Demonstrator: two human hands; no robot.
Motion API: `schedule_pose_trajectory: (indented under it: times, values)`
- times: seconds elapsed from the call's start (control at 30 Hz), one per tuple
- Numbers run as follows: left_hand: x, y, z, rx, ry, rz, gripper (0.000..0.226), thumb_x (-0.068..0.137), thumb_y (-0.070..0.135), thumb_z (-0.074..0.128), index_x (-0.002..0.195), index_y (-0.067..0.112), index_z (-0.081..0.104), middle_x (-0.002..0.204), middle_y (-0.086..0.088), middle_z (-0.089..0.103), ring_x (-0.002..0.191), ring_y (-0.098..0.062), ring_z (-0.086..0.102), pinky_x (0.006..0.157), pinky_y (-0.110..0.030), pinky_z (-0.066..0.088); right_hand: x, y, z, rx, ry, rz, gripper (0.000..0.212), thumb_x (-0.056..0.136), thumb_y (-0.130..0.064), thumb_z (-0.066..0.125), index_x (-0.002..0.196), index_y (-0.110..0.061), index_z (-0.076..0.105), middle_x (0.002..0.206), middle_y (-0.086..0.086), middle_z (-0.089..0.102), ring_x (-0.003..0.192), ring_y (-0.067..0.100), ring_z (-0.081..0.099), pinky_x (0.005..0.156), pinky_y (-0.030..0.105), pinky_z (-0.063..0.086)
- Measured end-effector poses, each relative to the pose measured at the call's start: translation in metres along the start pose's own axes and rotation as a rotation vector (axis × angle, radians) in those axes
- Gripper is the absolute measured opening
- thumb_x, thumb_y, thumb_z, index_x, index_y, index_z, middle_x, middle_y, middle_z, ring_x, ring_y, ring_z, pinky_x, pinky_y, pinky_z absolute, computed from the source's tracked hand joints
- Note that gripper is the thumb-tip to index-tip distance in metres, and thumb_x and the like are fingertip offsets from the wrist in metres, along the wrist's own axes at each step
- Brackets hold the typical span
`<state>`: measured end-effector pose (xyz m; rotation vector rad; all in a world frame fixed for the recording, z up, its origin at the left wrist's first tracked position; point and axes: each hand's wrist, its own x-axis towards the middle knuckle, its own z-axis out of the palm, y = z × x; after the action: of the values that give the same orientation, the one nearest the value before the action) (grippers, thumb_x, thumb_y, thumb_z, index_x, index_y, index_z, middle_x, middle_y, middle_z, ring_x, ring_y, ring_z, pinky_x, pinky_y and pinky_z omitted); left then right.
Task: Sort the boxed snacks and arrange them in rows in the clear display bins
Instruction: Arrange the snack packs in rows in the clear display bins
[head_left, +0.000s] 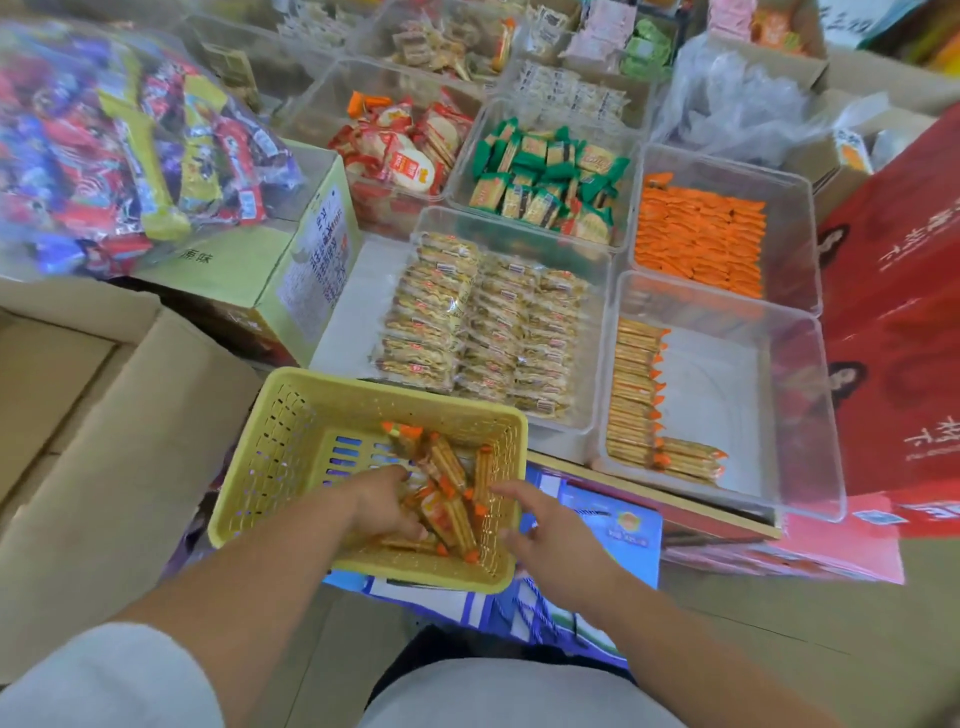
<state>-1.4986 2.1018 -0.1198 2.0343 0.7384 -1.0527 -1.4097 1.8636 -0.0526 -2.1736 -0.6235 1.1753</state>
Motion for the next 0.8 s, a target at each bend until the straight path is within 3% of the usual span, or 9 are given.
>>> schedule_pose_trajectory:
  times: [0.13, 0.27, 0.33, 0.43, 0.6, 0.7, 0.8]
  values:
    - [0.006, 0.001, 0.011, -0.029, -0.037, 0.104, 0.103, 0.075, 0.045, 0.089, 0.158, 0.033, 0.03, 0.151, 0.004, 0.053, 0.131, -0.021, 0.054, 0.111, -0.035, 0.042, -0.004, 0.0, 0.0, 0.109, 0.011, 0.031, 0.05, 0.101, -0.024, 0.06, 0.105, -0.073, 0.051, 0.1, -0.005, 0.062, 0.069, 0.022, 0.065, 0.042, 0.021, 0.041]
    - [0.013, 0.005, 0.013, -0.086, -0.108, 0.158, 0.105, 0.076, 0.045, 0.087, 0.159, 0.037, 0.023, 0.151, 0.003, 0.052, 0.135, -0.023, 0.052, 0.117, -0.046, 0.039, -0.002, -0.002, -0.001, 0.117, 0.01, 0.061, 0.049, 0.101, -0.025, 0.06, 0.107, -0.073, 0.051, 0.102, -0.008, 0.062, 0.079, 0.01, 0.072, 0.052, 0.024, 0.051]
    - [0.016, 0.007, 0.015, -0.039, -0.138, 0.173, 0.099, 0.078, 0.044, 0.086, 0.157, 0.036, 0.027, 0.146, 0.005, 0.056, 0.131, -0.021, 0.055, 0.116, -0.046, 0.04, -0.001, -0.004, 0.0, 0.105, 0.008, 0.061, 0.051, 0.101, -0.026, 0.06, 0.106, -0.075, 0.049, 0.103, -0.008, 0.061, 0.071, 0.008, 0.069, 0.058, 0.021, 0.054]
    - [0.02, 0.009, 0.019, -0.006, -0.168, 0.187, 0.094, 0.082, 0.039, 0.084, 0.157, 0.036, 0.027, 0.144, 0.003, 0.057, 0.129, -0.022, 0.056, 0.115, -0.045, 0.042, -0.002, -0.005, 0.0, 0.104, -0.002, 0.067, 0.052, 0.101, -0.026, 0.058, 0.107, -0.076, 0.047, 0.1, -0.011, 0.056, 0.061, 0.005, 0.06, 0.05, 0.016, 0.049]
    - [0.023, 0.01, 0.023, 0.078, -0.125, 0.23, 0.082, 0.092, 0.044, 0.073, 0.156, 0.034, 0.023, 0.143, 0.001, 0.056, 0.124, -0.021, 0.057, 0.106, -0.039, 0.046, -0.003, -0.01, -0.002, 0.138, -0.009, 0.088, 0.056, 0.102, -0.023, 0.056, 0.101, -0.079, 0.045, 0.106, -0.004, 0.056, 0.064, -0.005, 0.065, 0.05, 0.01, 0.046]
    - [0.023, 0.011, 0.025, 0.061, -0.078, 0.254, 0.064, 0.099, 0.045, 0.064, 0.153, 0.036, 0.031, 0.143, 0.001, 0.057, 0.122, -0.022, 0.057, 0.103, -0.037, 0.046, -0.004, -0.013, -0.001, 0.17, -0.012, 0.094, 0.055, 0.103, -0.019, 0.054, 0.105, -0.073, 0.046, 0.102, -0.002, 0.052, 0.064, -0.01, 0.063, 0.05, 0.007, 0.044]
    - [0.023, 0.008, 0.023, -0.032, -0.074, 0.279, 0.051, 0.103, 0.037, 0.06, 0.15, 0.039, 0.041, 0.136, 0.004, 0.061, 0.116, -0.018, 0.058, 0.099, -0.033, 0.046, -0.006, -0.015, 0.0, 0.178, -0.02, 0.098, 0.054, 0.104, -0.019, 0.052, 0.106, -0.073, 0.046, 0.116, 0.002, 0.056, 0.067, -0.009, 0.066, 0.052, 0.005, 0.044]
